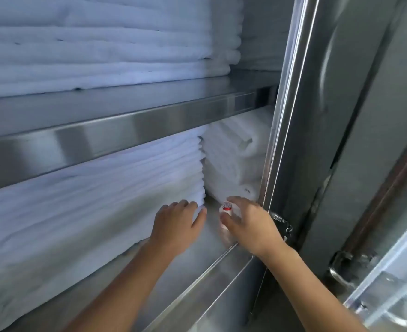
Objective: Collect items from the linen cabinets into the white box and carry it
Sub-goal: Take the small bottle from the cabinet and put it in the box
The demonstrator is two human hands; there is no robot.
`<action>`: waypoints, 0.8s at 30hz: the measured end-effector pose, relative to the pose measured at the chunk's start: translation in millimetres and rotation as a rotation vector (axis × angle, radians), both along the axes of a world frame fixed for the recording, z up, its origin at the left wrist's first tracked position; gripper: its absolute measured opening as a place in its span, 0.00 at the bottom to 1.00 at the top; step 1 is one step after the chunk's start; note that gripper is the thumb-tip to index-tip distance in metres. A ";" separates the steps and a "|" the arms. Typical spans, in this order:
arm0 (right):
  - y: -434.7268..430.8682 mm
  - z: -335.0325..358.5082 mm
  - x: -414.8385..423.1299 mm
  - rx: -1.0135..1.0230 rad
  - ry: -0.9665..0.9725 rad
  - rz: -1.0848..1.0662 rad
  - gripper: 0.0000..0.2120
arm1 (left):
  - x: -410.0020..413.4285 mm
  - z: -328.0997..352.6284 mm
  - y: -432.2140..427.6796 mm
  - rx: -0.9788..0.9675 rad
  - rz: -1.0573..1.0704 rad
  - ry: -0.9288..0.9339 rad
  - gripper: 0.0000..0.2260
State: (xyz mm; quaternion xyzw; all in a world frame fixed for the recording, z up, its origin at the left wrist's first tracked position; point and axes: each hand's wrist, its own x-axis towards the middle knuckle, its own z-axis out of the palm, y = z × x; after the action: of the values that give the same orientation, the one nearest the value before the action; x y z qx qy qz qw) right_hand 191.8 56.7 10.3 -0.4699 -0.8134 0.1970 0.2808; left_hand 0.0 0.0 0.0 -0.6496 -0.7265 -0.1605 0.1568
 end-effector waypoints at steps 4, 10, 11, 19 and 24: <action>-4.1 7.2 14.2 -0.009 0.029 -0.045 0.24 | 3.1 3.2 3.4 0.035 -0.072 -0.026 0.20; 0.7 27.0 22.4 0.036 0.058 -0.025 0.25 | 11.2 22.5 23.7 0.166 -0.103 -0.009 0.16; 2.1 28.4 23.0 0.034 0.068 -0.021 0.26 | 12.5 25.1 25.2 0.177 -0.112 -0.013 0.17; 10.5 26.7 22.9 0.022 0.166 -0.009 0.24 | 13.5 25.3 28.4 0.152 -0.130 -0.023 0.26; 20.9 28.4 30.1 -0.011 0.228 0.020 0.21 | 16.8 23.8 33.7 0.165 -0.141 -0.029 0.24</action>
State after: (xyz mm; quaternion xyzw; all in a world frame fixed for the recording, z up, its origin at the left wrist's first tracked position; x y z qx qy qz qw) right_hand 221.9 77.5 38.7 -0.4378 -0.7796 0.2566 0.3671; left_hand 16.8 33.7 23.8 -0.6815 -0.6656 -0.2395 0.1875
